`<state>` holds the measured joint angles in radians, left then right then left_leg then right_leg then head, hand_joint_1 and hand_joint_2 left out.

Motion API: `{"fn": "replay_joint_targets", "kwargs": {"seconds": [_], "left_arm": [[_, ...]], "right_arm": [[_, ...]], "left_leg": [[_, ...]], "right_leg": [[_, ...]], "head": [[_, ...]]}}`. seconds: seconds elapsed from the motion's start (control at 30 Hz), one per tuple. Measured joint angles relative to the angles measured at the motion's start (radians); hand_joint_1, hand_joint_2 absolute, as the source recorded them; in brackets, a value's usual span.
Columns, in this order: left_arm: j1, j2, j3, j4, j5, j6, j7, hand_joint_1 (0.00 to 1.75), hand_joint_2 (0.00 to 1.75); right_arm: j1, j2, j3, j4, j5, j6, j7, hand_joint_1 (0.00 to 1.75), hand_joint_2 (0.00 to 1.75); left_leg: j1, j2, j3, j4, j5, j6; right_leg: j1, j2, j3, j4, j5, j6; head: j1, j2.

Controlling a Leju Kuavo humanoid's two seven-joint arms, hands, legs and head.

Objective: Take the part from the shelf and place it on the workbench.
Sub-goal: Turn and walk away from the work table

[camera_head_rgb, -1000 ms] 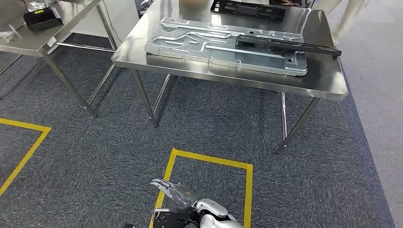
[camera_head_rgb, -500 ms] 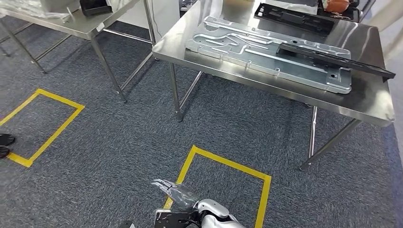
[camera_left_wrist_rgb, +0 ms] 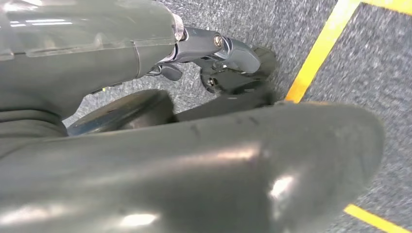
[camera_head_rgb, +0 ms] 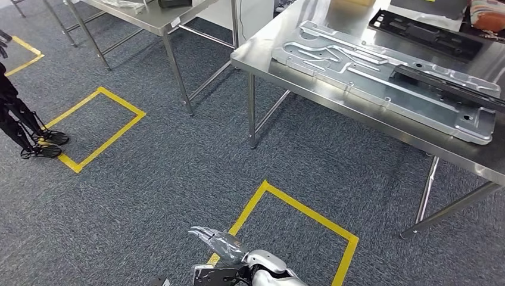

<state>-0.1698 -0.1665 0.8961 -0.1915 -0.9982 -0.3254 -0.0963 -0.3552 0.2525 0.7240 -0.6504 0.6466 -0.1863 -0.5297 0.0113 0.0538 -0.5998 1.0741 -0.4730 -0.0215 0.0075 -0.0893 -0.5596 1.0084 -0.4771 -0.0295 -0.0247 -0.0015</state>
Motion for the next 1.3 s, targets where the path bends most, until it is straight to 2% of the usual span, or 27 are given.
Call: {"fn": "replay_joint_targets", "kwargs": {"seconds": [0.07, 0.13, 0.17, 0.23, 0.27, 0.3, 0.33, 0.37, 0.4, 0.43, 0.5, 0.57, 0.63, 0.67, 0.73, 0.8, 0.87, 0.9, 0.93, 0.97, 1.03, 1.1, 1.13, 1.17, 1.2, 1.23, 1.3], "left_arm": [[-0.005, 0.000, 0.002, 0.000, 0.002, 0.000, -0.002, 0.00, 0.00], [-0.005, 0.001, 0.003, 0.000, 0.003, 0.001, -0.003, 0.00, 0.00], [-0.005, 0.001, 0.004, 0.000, 0.003, 0.001, -0.003, 0.00, 0.00], [-0.007, 0.001, 0.004, 0.000, 0.002, 0.000, -0.003, 0.00, 0.00], [-0.009, 0.000, 0.004, 0.000, 0.002, 0.000, -0.003, 0.00, 0.00], [-0.011, 0.000, 0.004, 0.000, 0.001, 0.000, -0.003, 0.00, 0.00], [-0.012, 0.000, 0.004, 0.000, 0.000, 0.000, -0.003, 0.00, 0.00], [-0.012, -0.001, 0.004, 0.000, 0.000, 0.000, -0.003, 0.00, 0.00], [-0.011, -0.001, 0.004, 0.000, -0.001, 0.000, -0.002, 0.00, 0.00], [-0.011, -0.001, 0.004, 0.000, -0.001, 0.000, -0.002, 0.00, 0.00], [-0.013, -0.002, 0.004, 0.000, -0.001, 0.000, -0.002, 0.00, 0.00], [-0.016, -0.002, 0.004, 0.000, -0.001, 0.000, -0.002, 0.00, 0.00], [-0.015, -0.002, 0.004, 0.000, -0.001, 0.000, -0.002, 0.00, 0.00], [-0.013, -0.001, 0.004, 0.000, -0.001, 0.000, -0.002, 0.00, 0.00], [-0.013, 0.000, 0.004, 0.000, 0.000, 0.000, -0.003, 0.00, 0.00], [-0.017, 0.000, 0.004, 0.000, 0.001, 0.000, -0.004, 0.00, 0.00], [-0.017, 0.000, 0.004, 0.000, 0.002, -0.002, -0.005, 0.00, 0.00], [-0.015, 0.000, 0.004, 0.000, 0.002, -0.002, -0.005, 0.00, 0.00], [-0.014, 0.001, 0.004, 0.000, 0.002, -0.003, -0.005, 0.00, 0.00], [-0.013, 0.001, 0.004, 0.000, 0.002, -0.003, -0.005, 0.00, 0.00], [-0.016, 0.002, 0.004, 0.000, 0.002, -0.003, -0.005, 0.00, 0.00], [-0.019, 0.002, 0.004, 0.000, 0.002, -0.003, -0.006, 0.00, 0.00], [-0.018, 0.002, 0.004, 0.000, 0.002, -0.003, -0.006, 0.00, 0.00], [-0.017, 0.002, 0.004, 0.000, 0.001, -0.003, -0.006, 0.00, 0.00], [-0.016, 0.002, 0.004, 0.000, 0.000, -0.003, -0.006, 0.00, 0.00], [-0.017, 0.002, 0.004, 0.000, 0.000, -0.003, -0.006, 0.00, 0.00], [-0.021, 0.002, 0.005, 0.000, 0.000, -0.003, -0.005, 0.00, 0.00]], "right_arm": [[-0.001, 0.001, 0.000, 0.000, 0.000, 0.000, -0.005, 0.00, 0.00], [-0.002, 0.002, 0.000, 0.001, 0.001, -0.002, -0.009, 0.00, 0.00], [-0.003, 0.003, 0.000, 0.001, 0.001, -0.003, -0.011, 0.00, 0.00], [-0.006, 0.003, 0.000, 0.002, 0.001, -0.007, -0.014, 0.00, 0.00], [-0.006, 0.001, -0.001, 0.003, 0.001, -0.009, -0.015, 0.00, 0.00], [-0.005, 0.000, -0.002, 0.005, 0.001, -0.011, -0.016, 0.00, 0.00], [-0.003, -0.002, -0.002, 0.007, 0.001, -0.012, -0.016, 0.00, 0.00], [-0.001, -0.003, -0.003, 0.010, 0.001, -0.013, -0.016, 0.00, 0.00], [0.001, -0.004, -0.003, 0.012, 0.001, -0.015, -0.017, 0.00, 0.00], [0.001, -0.004, -0.004, 0.013, 0.001, -0.017, -0.017, 0.00, 0.00], [0.000, -0.004, -0.005, 0.014, 0.001, -0.022, -0.017, 0.00, 0.00], [0.001, -0.004, -0.007, 0.014, 0.002, -0.024, -0.017, 0.00, 0.00], [0.002, -0.001, -0.008, 0.015, 0.003, -0.025, -0.017, 0.00, 0.00], [0.002, 0.001, -0.008, 0.015, 0.003, -0.025, -0.017, 0.00, 0.00], [0.000, 0.006, -0.008, 0.015, 0.004, -0.025, -0.017, 0.00, 0.00], [0.000, 0.007, -0.008, 0.016, 0.006, -0.025, -0.016, 0.00, 0.00], [0.001, 0.006, -0.009, 0.017, 0.008, -0.025, -0.015, 0.00, 0.00], [0.001, 0.006, -0.009, 0.017, 0.009, -0.024, -0.015, 0.00, 0.00], [0.001, 0.007, -0.009, 0.017, 0.010, -0.024, -0.015, 0.00, 0.00], [0.001, 0.007, -0.009, 0.017, 0.010, -0.024, -0.015, 0.00, 0.00], [0.000, 0.007, -0.009, 0.016, 0.010, -0.024, -0.015, 0.00, 0.00], [-0.001, 0.007, -0.009, 0.016, 0.012, -0.025, -0.015, 0.00, 0.00], [-0.001, 0.007, -0.010, 0.016, 0.013, -0.026, -0.015, 0.00, 0.00], [-0.002, 0.007, -0.010, 0.016, 0.014, -0.027, -0.015, 0.00, 0.00], [-0.002, 0.007, -0.010, 0.016, 0.015, -0.029, -0.016, 0.00, 0.00], [-0.003, 0.007, -0.010, 0.015, 0.016, -0.032, -0.017, 0.00, 0.00], [-0.002, 0.004, -0.011, 0.016, 0.017, -0.035, -0.018, 0.00, 0.00]], "left_leg": [[-0.010, 0.030, 0.030, -0.064, 0.011, 0.013], [-0.010, 0.008, 0.027, -0.069, 0.016, 0.023], [-0.008, -0.004, 0.027, -0.073, 0.020, 0.027], [0.000, -0.028, 0.027, -0.079, 0.029, 0.036], [0.000, -0.040, 0.024, -0.080, 0.031, 0.039], [0.000, -0.052, 0.021, -0.079, 0.033, 0.042], [0.000, -0.067, 0.018, -0.078, 0.034, 0.043], [0.000, -0.082, 0.016, -0.077, 0.035, 0.042], [0.000, -0.097, 0.015, -0.075, 0.036, 0.041], [0.000, -0.112, 0.015, -0.072, 0.036, 0.039], [0.001, -0.138, 0.012, -0.065, 0.034, 0.033], [0.002, -0.160, 0.003, -0.061, 0.036, 0.020], [0.004, -0.179, -0.005, -0.065, 0.041, 0.004], [0.005, -0.173, -0.008, -0.063, 0.040, -0.002], [0.004, -0.129, -0.031, -0.016, 0.011, -0.010], [0.004, -0.079, -0.086, 0.104, -0.051, -0.016], [0.007, -0.064, -0.132, 0.207, -0.087, -0.021], [0.008, -0.061, -0.130, 0.209, -0.079, -0.022], [0.008, -0.055, -0.108, 0.171, -0.054, -0.021], [0.008, -0.039, -0.070, 0.103, -0.020, -0.019], [0.000, 0.003, -0.003, -0.022, 0.020, -0.009], [-0.008, 0.014, 0.013, -0.060, 0.022, 0.004], [-0.008, 0.000, 0.011, -0.062, 0.026, 0.010], [-0.006, -0.012, 0.010, -0.064, 0.028, 0.015], [-0.004, -0.023, 0.011, -0.067, 0.031, 0.021], [-0.001, -0.035, 0.011, -0.071, 0.035, 0.027], [0.001, -0.058, 0.009, -0.073, 0.040, 0.035]], "right_leg": [[0.006, -0.019, 0.001, 0.002, -0.002, 0.007], [0.008, -0.039, 0.002, 0.002, -0.004, 0.015], [0.007, -0.032, 0.002, 0.007, -0.010, 0.021], [0.001, 0.018, -0.020, 0.061, -0.051, 0.033], [-0.004, 0.052, -0.046, 0.120, -0.084, 0.038], [-0.007, 0.072, -0.079, 0.189, -0.116, 0.040], [-0.009, 0.081, -0.108, 0.248, -0.137, 0.043], [-0.012, 0.085, -0.124, 0.280, -0.140, 0.044], [-0.014, 0.087, -0.122, 0.272, -0.121, 0.045], [-0.017, 0.091, -0.100, 0.225, -0.087, 0.044], [-0.023, 0.132, -0.040, 0.091, -0.025, 0.042], [-0.026, 0.165, -0.012, 0.023, -0.007, 0.038], [-0.023, 0.154, -0.012, 0.018, -0.005, 0.029], [-0.024, 0.143, -0.011, 0.014, -0.002, 0.022], [-0.026, 0.117, -0.006, 0.003, 0.003, 0.008], [-0.021, 0.086, -0.004, 0.001, 0.002, 0.000], [-0.017, 0.055, -0.004, 0.001, 0.000, -0.003], [-0.016, 0.041, -0.004, 0.002, -0.001, -0.003], [-0.015, 0.027, -0.003, 0.002, -0.003, -0.002], [-0.014, 0.015, -0.001, 0.004, -0.005, 0.000], [-0.008, -0.007, 0.002, 0.007, -0.011, 0.007], [-0.003, -0.026, 0.004, 0.009, -0.015, 0.017], [-0.002, -0.035, 0.006, 0.008, -0.015, 0.021], [-0.004, -0.037, 0.007, 0.009, -0.018, 0.028], [-0.006, -0.022, 0.006, 0.018, -0.027, 0.034], [-0.009, 0.004, -0.004, 0.043, -0.046, 0.040], [-0.013, 0.065, -0.055, 0.153, -0.108, 0.046]], "head": [[0.000, 0.000], [0.000, 0.000], [0.000, 0.000], [0.000, 0.000], [0.000, 0.000], [0.000, 0.000], [0.000, 0.000], [0.000, 0.000], [0.000, 0.000], [0.000, 0.000], [0.000, 0.000], [0.000, 0.000], [0.000, 0.000], [0.000, 0.000], [0.000, 0.000], [0.000, 0.000], [0.000, 0.000], [0.000, 0.000], [0.000, 0.000], [0.000, 0.000], [0.000, 0.000], [0.000, 0.000], [0.000, 0.000], [0.000, 0.000], [0.000, 0.000], [0.000, 0.000], [0.000, 0.000]]}}
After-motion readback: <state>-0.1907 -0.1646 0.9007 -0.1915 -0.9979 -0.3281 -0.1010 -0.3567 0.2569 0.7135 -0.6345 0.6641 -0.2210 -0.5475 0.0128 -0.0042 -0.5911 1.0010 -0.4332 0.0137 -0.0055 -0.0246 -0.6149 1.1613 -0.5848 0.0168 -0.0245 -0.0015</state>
